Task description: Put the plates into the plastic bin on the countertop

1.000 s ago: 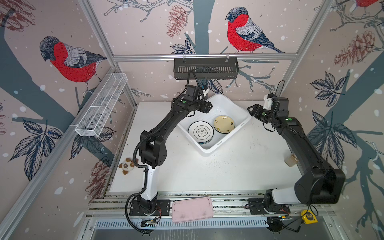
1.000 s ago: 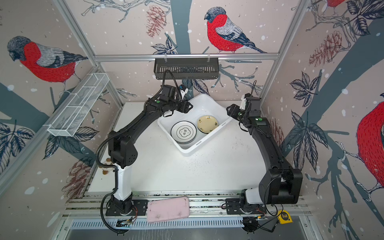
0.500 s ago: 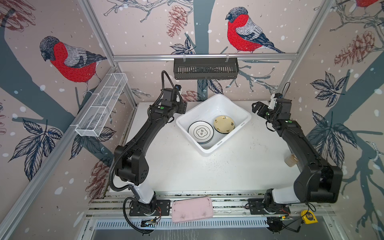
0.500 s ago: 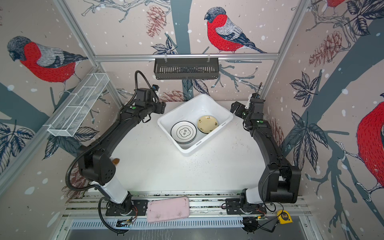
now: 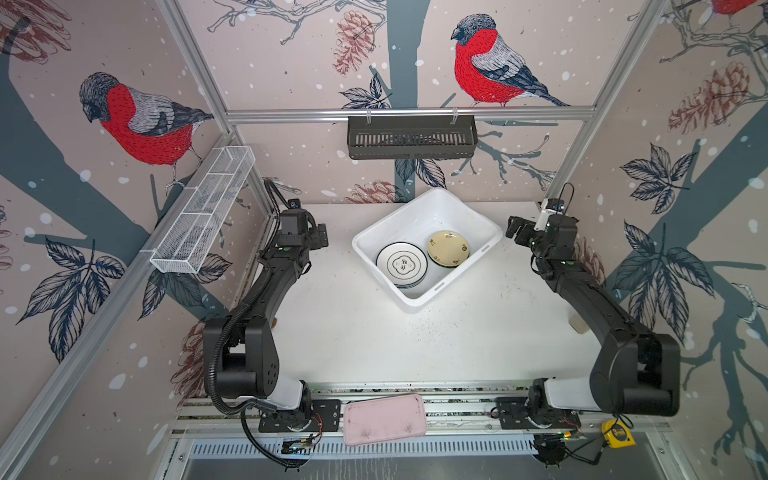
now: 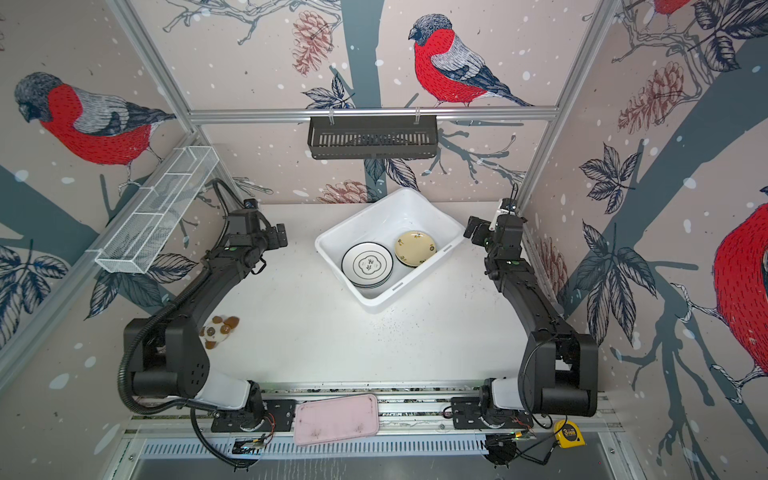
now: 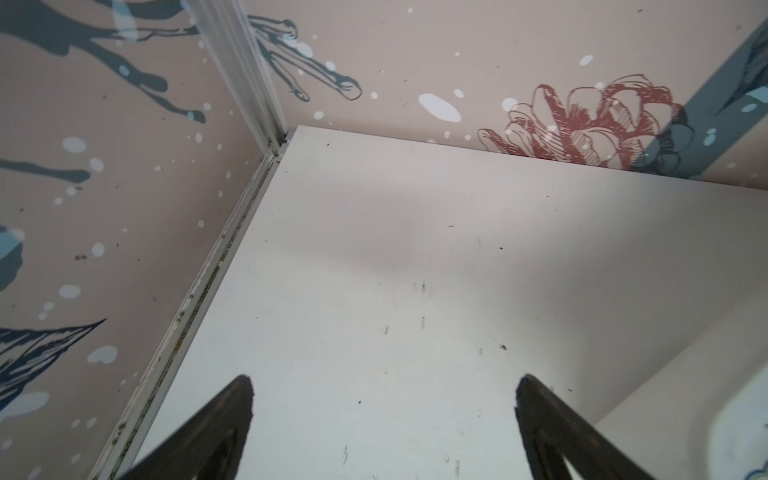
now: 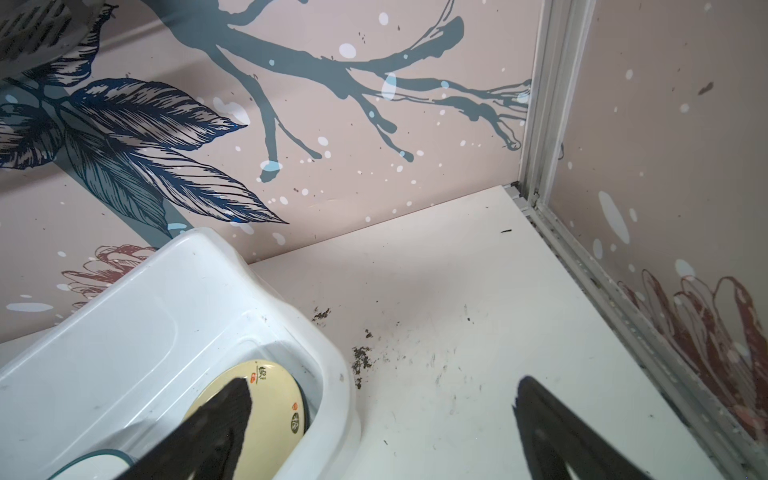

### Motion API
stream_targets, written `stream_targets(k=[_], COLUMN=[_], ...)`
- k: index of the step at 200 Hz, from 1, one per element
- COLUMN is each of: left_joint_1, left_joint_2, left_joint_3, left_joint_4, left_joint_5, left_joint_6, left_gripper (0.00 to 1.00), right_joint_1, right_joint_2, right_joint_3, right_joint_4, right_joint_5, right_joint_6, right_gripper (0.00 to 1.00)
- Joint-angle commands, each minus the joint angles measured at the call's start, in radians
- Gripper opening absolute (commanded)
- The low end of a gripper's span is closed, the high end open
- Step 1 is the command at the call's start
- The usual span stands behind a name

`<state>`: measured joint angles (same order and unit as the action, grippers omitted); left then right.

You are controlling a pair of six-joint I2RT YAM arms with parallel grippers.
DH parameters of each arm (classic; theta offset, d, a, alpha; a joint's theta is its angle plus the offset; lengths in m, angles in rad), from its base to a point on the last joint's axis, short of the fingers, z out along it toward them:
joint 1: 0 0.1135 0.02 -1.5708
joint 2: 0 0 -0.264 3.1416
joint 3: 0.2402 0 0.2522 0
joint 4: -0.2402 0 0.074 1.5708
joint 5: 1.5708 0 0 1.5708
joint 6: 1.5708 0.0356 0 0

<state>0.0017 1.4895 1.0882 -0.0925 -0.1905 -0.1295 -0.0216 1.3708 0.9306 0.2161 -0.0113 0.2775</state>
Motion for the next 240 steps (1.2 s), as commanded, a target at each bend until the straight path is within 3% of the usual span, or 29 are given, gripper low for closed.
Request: stream_targets(k=[1,44,99,152,183,210,240], left_joint_1=[0.018,0.018,-0.004,-0.017,-0.015,-0.009,-0.008], left_joint_2=[-0.031,-0.116,-0.156,-0.159,-0.216,-0.225,-0.220], left_joint_3=[-0.083,-0.355,-0.577,-0.654,-0.687,-0.803,-0.862], left_joint_4=[0.200,0.508,0.752,0.861,0.864,1.013,1.087], left_joint_5=[-0.046,-0.086,0.008,-0.030,-0.084,-0.045,0.012], left_joint_6=[-0.046,-0.074,-0.094,-0.122,-0.032,0.021,0.033], left_gripper=[0.97,0.98,0.98,0.98,0.98,0.98,0.98], right_joint_1=[0.000,-0.002,-0.012,-0.021,-0.027,-0.034,-0.047], right_joint_2=[-0.016,-0.048,-0.246,-0.201,-0.181,-0.147,-0.075], right_joint_3=[-0.024,-0.078,-0.485,-0.676,-0.706,-0.722,-0.764], right_joint_4=[0.121,0.032,0.415,0.669,0.719,0.747,0.905], right_joint_5=[0.076,0.153,0.192,0.200,0.205,0.182,0.144], right_joint_6=[-0.075,-0.130,-0.145,-0.120,-0.121,-0.128,-0.119], right_gripper=[1.00,0.99,1.00,0.99,1.00,0.99,0.99])
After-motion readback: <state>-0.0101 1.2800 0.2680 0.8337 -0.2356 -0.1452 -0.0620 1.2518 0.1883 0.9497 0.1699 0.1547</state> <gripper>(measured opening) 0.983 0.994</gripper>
